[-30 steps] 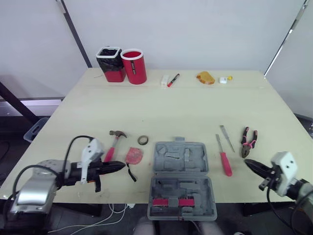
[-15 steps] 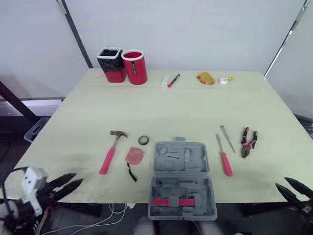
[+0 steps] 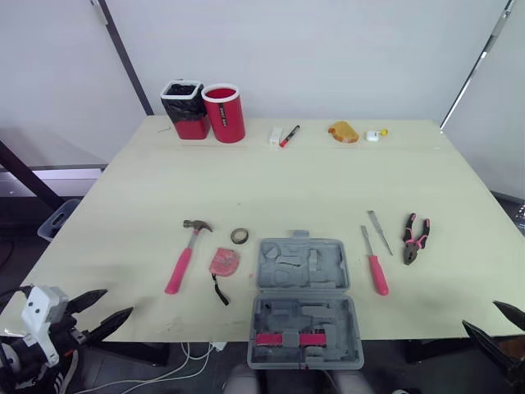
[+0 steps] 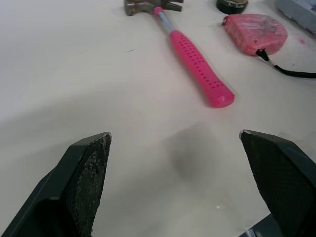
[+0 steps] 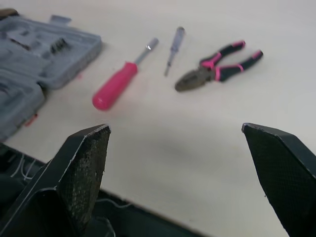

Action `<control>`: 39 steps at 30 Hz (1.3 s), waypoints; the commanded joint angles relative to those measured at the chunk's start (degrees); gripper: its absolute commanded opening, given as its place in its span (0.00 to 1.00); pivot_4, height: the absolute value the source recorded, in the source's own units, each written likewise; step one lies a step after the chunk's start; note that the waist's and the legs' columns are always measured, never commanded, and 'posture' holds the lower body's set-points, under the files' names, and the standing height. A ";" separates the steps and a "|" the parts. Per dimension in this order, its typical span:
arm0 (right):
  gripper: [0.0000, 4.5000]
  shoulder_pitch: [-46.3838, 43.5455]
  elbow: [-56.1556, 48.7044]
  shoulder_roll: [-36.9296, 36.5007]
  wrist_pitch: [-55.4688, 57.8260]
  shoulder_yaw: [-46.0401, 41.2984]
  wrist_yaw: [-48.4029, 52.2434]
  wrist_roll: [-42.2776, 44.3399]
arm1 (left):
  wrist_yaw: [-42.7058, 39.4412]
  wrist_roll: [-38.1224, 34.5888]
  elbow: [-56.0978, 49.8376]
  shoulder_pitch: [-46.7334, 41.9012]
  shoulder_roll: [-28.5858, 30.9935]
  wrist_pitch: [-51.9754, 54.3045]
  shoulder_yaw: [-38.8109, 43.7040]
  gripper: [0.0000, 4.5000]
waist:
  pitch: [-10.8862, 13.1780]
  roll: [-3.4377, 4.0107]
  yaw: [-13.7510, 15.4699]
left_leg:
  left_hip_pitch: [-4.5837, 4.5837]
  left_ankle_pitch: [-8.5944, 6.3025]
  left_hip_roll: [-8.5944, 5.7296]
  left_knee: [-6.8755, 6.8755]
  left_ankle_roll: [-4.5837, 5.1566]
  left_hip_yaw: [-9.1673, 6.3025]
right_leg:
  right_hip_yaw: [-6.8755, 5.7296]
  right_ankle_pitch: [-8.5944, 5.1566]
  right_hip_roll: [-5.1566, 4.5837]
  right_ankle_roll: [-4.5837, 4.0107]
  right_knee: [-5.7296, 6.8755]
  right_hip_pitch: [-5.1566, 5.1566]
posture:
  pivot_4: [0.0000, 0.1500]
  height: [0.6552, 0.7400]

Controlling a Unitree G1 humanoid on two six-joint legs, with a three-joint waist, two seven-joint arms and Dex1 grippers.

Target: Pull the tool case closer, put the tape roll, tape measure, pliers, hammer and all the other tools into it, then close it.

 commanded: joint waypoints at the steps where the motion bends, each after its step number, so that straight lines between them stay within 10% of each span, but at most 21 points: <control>1: 1.00 -1.80 -6.57 -2.28 3.51 0.74 -0.72 3.23 | -0.98 1.06 -6.39 -1.97 3.55 2.09 -2.81 0.99 | 0.00 0.00 0.04 | 0.00 0.00 0.00 0.00 0.00 0.01 | 0.00 0.02 0.00 -0.03 0.00 0.00 | 1.00 1.00; 20: 1.00 -29.58 -11.89 -7.89 12.91 21.93 0.63 3.81 | -11.18 22.73 -15.07 -46.57 14.69 12.51 -39.86 0.99 | 0.13 -0.03 0.16 | -0.20 0.01 -0.15 0.01 0.01 0.12 | -0.04 0.22 0.30 0.08 -0.04 -0.03 | 1.00 1.00; 27: 1.00 -34.97 -10.49 -7.49 14.16 25.06 -0.10 2.76 | -15.62 38.25 -8.63 -64.96 6.75 6.80 -55.36 0.99 | 0.19 -0.07 0.84 | -0.31 0.02 -0.16 0.15 0.01 0.00 | -0.14 0.23 0.34 0.09 -0.07 -0.03 | 1.00 1.00; 39: 1.00 -35.08 -10.80 -8.24 14.60 24.45 -0.20 2.25 | -14.43 50.28 -3.01 -71.42 -4.24 5.68 -63.67 0.99 | 0.20 -0.06 0.03 | -0.33 0.02 -0.16 0.23 0.02 -0.05 | -0.09 0.23 0.37 0.10 -0.06 -0.01 | 1.00 1.00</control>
